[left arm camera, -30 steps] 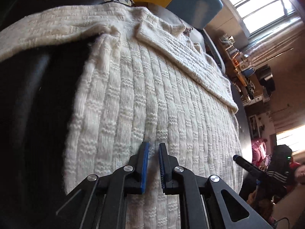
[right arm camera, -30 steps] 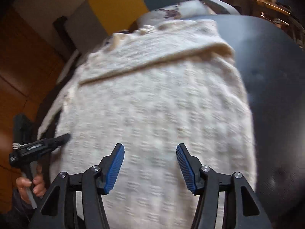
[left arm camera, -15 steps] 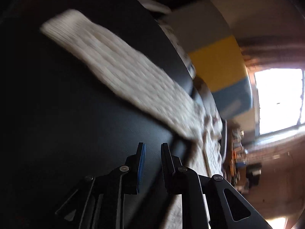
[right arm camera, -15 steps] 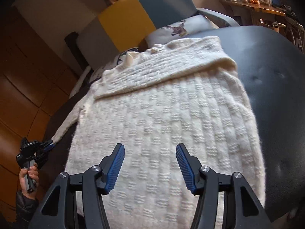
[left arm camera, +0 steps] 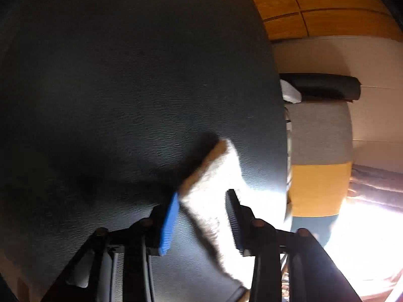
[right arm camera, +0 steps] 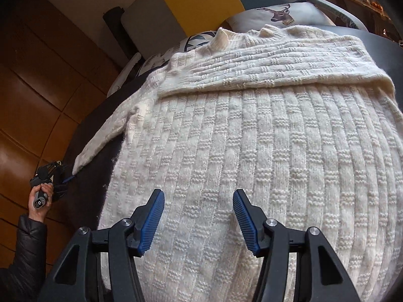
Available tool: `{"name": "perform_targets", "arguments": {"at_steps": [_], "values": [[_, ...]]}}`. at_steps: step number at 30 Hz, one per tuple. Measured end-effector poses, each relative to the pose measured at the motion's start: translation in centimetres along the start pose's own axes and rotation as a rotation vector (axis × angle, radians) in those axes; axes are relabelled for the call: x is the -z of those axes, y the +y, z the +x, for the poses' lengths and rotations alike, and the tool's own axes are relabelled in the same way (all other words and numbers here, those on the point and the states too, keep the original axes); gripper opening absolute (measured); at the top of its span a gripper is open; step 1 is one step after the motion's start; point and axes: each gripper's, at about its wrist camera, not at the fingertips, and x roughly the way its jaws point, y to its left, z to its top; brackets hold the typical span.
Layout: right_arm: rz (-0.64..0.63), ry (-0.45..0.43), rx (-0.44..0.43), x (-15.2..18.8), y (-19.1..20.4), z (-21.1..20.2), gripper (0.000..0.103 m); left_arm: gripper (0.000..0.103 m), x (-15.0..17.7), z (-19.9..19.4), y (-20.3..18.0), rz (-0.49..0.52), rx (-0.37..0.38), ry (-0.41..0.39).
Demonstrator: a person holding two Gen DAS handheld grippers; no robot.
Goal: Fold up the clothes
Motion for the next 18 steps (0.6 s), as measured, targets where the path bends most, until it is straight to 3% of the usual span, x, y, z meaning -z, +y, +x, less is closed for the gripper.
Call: {"name": "perform_targets", "arguments": {"at_steps": [3,4,5,6,7,13,18], "values": [[0.011,0.017,0.007,0.0,-0.3,0.6,0.058,0.046,-0.2,0.7,0.1,-0.068,0.023,-0.022],[0.011,0.019,0.01,0.1,-0.4,0.8,0.058,0.041,-0.3,0.9,0.0,-0.082,0.018,-0.03],[0.01,0.017,0.01,0.2,-0.4,0.9,0.058,0.034,-0.3,1.2,0.0,-0.093,0.002,-0.038],[0.006,0.012,0.011,0.3,-0.4,0.9,0.058,0.016,-0.3,1.5,0.1,-0.108,-0.009,-0.043],[-0.004,0.011,0.014,0.3,-0.3,0.9,0.058,0.008,-0.4,2.0,0.3,-0.128,-0.013,-0.045],[-0.021,0.025,0.004,-0.2,-0.2,0.9,0.058,0.007,-0.4,3.0,0.0,-0.155,0.01,-0.064],[-0.062,-0.042,0.009,-4.3,0.0,0.6,0.058,0.007,-1.2,3.1,-1.9,-0.109,0.059,-0.066]]}}
